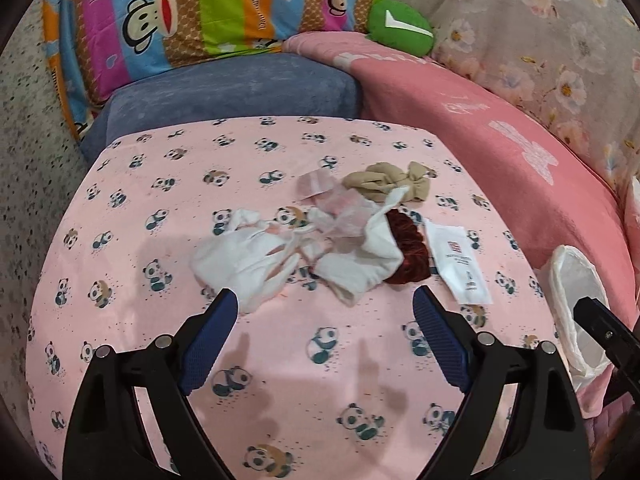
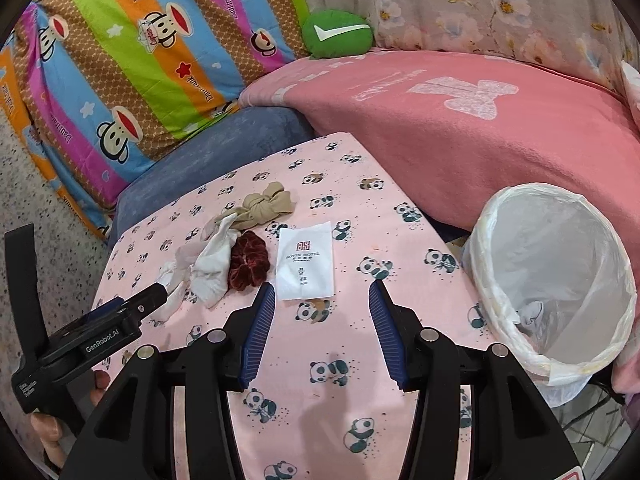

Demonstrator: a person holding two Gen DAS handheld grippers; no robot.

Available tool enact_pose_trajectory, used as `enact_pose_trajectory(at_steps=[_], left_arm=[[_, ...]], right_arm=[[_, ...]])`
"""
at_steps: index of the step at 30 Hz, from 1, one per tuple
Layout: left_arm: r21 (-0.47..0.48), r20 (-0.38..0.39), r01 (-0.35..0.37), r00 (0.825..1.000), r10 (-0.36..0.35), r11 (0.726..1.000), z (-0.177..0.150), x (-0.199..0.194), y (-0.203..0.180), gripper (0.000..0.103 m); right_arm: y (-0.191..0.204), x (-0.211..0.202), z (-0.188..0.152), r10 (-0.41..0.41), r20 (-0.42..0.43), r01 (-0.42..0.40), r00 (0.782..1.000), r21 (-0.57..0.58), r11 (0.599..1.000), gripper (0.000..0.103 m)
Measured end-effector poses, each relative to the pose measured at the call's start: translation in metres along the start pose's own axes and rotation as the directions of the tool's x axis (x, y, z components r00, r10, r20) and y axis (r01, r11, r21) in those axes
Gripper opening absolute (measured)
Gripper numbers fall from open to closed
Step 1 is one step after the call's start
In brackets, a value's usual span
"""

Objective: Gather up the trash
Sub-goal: 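Move both grippers back to the pile of white cloths, then grasp a white cloth with the left gripper while the right gripper grasps another white cloth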

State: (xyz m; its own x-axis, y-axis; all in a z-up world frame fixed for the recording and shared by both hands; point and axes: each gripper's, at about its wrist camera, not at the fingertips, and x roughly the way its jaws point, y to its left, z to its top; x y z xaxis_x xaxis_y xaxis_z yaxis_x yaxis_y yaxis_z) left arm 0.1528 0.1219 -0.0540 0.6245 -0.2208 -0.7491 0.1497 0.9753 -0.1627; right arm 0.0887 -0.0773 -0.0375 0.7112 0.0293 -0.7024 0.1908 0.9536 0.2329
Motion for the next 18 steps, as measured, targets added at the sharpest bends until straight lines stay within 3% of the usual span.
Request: enact_pose_trajectory(at_steps=[9, 16, 18], left_arm=[[-0.079, -0.042, -0.036, 0.999, 0.033, 0.996, 0.006, 0.024, 0.048, 0.085], [-0.109, -0.079, -0.009, 0.997, 0.001, 0.994, 0.014, 0.048, 0.063, 0.084], [-0.119, -0.085, 0.004, 0.996, -0.015, 0.993, 0.017, 0.054, 0.066, 0.080]], right_arm=[[0.042, 0.041, 0.003, 0.048, -0.048, -0.050, 0.998, -0.046, 0.998, 0.050], [0.078, 0.078, 0.008, 0.068, -0.080, -0.076, 0.994, -0.098, 0.992, 0.050], [0.082, 0.086, 0.010, 0.074, -0.090, -0.083, 0.993, -0.105, 0.991, 0.050]])
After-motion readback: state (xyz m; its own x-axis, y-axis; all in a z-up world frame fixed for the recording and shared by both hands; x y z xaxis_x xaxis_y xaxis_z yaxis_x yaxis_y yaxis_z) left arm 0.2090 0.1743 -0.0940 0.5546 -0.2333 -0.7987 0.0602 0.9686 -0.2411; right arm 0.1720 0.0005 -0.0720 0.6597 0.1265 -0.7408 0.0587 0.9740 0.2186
